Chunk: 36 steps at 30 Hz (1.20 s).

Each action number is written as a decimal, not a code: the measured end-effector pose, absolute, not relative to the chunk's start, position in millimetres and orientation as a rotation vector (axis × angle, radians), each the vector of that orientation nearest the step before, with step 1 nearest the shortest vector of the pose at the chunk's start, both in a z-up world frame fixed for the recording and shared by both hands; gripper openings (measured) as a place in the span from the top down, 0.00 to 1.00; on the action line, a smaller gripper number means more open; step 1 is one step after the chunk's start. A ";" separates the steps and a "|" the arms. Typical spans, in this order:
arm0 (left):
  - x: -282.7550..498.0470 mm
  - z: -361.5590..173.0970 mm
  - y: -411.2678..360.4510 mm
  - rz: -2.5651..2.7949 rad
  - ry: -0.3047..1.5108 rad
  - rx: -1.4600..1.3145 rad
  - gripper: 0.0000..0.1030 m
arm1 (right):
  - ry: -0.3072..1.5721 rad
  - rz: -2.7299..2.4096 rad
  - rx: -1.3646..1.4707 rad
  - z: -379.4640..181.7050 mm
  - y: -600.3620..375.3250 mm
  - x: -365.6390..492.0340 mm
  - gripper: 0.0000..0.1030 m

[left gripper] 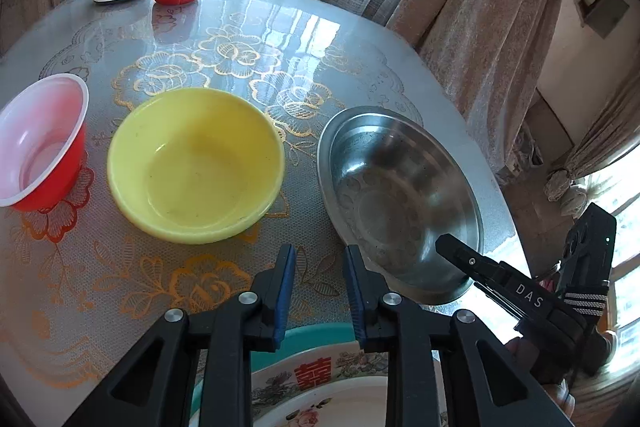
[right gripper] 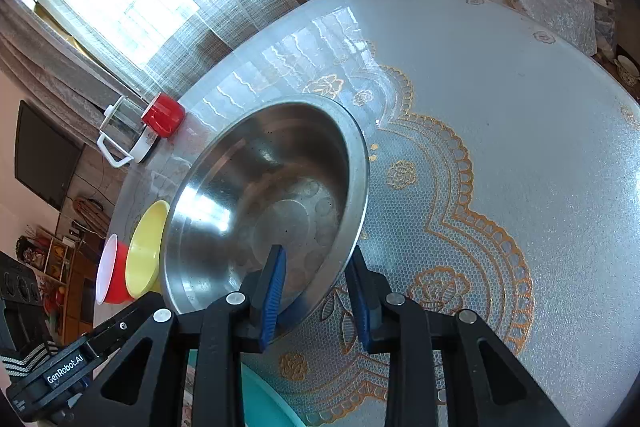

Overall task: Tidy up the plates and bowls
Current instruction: 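Move the right gripper to the steel bowl rim and close on it, then drag the steel bowl beside the plate stack with the right gripper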

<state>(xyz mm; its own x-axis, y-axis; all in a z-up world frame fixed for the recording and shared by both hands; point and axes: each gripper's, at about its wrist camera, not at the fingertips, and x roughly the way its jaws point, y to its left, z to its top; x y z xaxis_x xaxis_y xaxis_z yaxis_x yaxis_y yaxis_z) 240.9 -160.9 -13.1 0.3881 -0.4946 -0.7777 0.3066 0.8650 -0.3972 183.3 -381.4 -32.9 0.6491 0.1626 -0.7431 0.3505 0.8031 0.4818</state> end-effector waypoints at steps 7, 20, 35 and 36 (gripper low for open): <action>245.6 -10.9 -162.3 -0.560 1.051 -0.306 0.66 | 0.887 -0.112 0.678 -36.1 -387.5 186.3 0.74; 252.7 -19.2 -191.5 -0.502 1.069 -0.160 0.85 | 0.906 -0.132 0.568 -26.2 -389.9 179.5 0.83; 189.8 40.1 -140.7 -0.483 0.890 -0.119 0.82 | 0.794 -0.022 0.563 22.0 -356.5 147.6 0.83; 184.8 43.3 -131.7 -0.474 0.880 -0.121 0.81 | 0.792 -0.005 0.554 25.2 -349.4 147.0 0.83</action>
